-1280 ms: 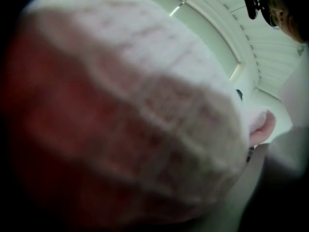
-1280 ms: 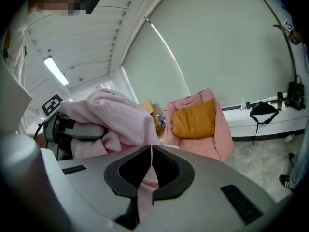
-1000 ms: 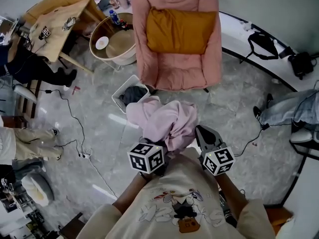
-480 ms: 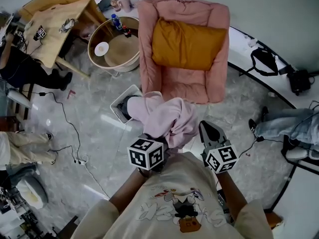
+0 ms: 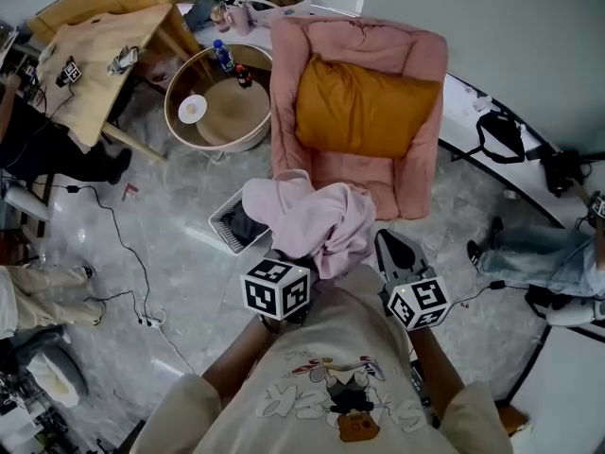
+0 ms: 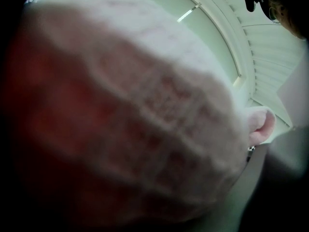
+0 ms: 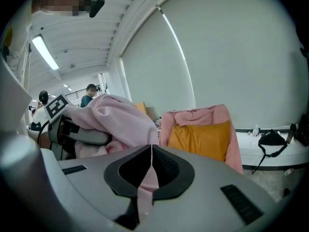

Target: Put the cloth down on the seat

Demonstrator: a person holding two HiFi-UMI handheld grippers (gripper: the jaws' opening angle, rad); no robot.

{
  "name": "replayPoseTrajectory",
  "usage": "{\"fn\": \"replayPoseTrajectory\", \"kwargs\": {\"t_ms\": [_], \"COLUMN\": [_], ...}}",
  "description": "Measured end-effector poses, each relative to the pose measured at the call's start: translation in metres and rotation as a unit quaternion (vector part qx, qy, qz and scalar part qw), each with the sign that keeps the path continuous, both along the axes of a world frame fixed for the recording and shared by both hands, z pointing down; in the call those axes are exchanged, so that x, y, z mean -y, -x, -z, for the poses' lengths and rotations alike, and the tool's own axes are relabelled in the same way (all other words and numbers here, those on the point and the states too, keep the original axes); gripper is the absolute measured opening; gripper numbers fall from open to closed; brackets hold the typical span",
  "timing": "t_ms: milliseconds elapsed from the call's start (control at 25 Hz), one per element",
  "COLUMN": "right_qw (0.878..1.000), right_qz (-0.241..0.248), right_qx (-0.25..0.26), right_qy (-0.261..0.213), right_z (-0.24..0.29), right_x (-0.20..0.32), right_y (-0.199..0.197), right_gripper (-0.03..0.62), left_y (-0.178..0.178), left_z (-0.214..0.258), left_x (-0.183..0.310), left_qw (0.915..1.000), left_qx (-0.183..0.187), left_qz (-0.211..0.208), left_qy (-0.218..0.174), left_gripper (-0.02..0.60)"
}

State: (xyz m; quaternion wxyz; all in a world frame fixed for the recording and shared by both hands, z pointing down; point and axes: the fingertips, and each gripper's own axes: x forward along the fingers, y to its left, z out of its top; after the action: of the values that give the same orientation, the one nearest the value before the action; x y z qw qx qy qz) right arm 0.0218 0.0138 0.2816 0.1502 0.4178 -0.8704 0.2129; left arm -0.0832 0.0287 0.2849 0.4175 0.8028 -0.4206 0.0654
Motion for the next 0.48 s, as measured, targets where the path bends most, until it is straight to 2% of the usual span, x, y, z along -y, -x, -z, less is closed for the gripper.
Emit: {"fn": "replayPoseTrajectory", "kwargs": {"t_ms": [240,480], "right_qw": [1.0,0.999], "right_qz": [0.014,0.023], "right_qx": [-0.003,0.003], "right_qy": [0.019,0.034], "right_z": [-0.01,-0.022], "right_x": [0.015,0.034], "right_y": [0.006,-0.005], "right_gripper": [0.025,0.025], "left_y": [0.004,0.0], "left_z": [-0.015,-0.019], "left_x": [0.015,0.032], "left_qw": [0.9997,0.9994], "left_qx": [-0.001,0.004], "left_qz": [0.003,0.022], "left_qy": [0.023,0.026], "left_gripper": [0.367,0.367]}}
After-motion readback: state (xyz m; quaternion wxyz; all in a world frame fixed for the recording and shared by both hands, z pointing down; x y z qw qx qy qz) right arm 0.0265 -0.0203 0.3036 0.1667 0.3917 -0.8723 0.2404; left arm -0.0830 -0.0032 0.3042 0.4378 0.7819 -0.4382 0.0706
